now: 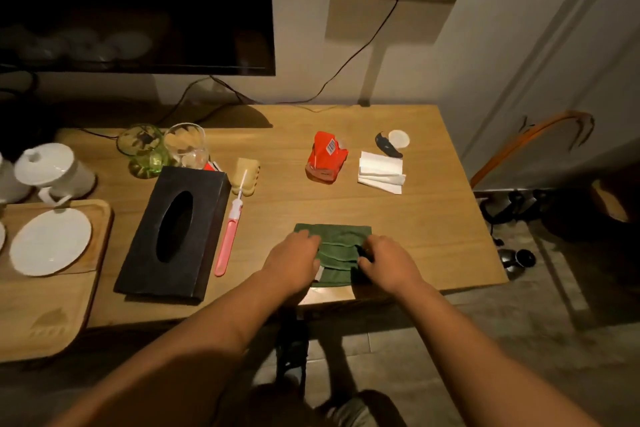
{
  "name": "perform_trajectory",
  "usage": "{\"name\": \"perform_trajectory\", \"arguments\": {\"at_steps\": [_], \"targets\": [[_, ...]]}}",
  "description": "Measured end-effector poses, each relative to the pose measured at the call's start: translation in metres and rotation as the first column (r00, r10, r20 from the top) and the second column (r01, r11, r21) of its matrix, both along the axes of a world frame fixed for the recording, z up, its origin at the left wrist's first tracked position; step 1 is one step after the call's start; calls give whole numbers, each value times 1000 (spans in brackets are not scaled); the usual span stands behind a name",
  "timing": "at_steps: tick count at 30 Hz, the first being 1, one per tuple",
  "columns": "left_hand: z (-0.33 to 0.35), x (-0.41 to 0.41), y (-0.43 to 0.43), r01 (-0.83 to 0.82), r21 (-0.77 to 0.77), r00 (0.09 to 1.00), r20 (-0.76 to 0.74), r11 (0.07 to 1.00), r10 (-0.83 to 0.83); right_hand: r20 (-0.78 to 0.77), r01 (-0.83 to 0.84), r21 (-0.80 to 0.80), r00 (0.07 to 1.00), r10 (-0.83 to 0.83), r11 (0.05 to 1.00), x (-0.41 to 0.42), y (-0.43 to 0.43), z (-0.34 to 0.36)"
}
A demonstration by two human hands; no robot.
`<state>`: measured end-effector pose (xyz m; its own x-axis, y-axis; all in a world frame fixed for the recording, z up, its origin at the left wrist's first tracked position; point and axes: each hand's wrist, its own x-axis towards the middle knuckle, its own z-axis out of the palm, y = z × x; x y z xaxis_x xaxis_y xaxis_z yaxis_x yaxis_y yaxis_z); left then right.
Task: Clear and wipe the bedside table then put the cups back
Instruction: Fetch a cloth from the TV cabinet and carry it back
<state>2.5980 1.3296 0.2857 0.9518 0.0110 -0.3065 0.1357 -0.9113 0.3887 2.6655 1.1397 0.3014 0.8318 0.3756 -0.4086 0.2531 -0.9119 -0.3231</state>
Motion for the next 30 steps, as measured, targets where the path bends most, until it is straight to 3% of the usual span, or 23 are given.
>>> {"name": "perform_trajectory", "arguments": {"at_steps": [6, 10, 17, 20, 25, 30], "targets": [[-15, 38, 10, -60, -42, 998, -16, 997, 59, 11, 121, -72, 993, -120, 990, 37, 12, -23], [-25, 37, 2, -13, 19, 996, -87, 1000, 15, -18, 70, -94, 997, -72, 993, 35, 11, -36], [-36, 15, -9, 16, 90, 1000, -24, 996, -14, -16, -92, 26, 996, 93, 995, 15, 0, -48], [-37, 10, -17, -11, 152, 998, 55, 988, 3, 64, -70, 85, 996, 65, 994, 13, -5, -50], [-27, 17, -24, -48, 205, 998, 59, 978, 37, 22, -59, 161, 998, 56, 985, 22, -4, -48], [-7, 11, -28, -69, 186, 990, 133, 980, 44, 82, -112, 219, 992, 97, 969, 29, -11, -37]]}}
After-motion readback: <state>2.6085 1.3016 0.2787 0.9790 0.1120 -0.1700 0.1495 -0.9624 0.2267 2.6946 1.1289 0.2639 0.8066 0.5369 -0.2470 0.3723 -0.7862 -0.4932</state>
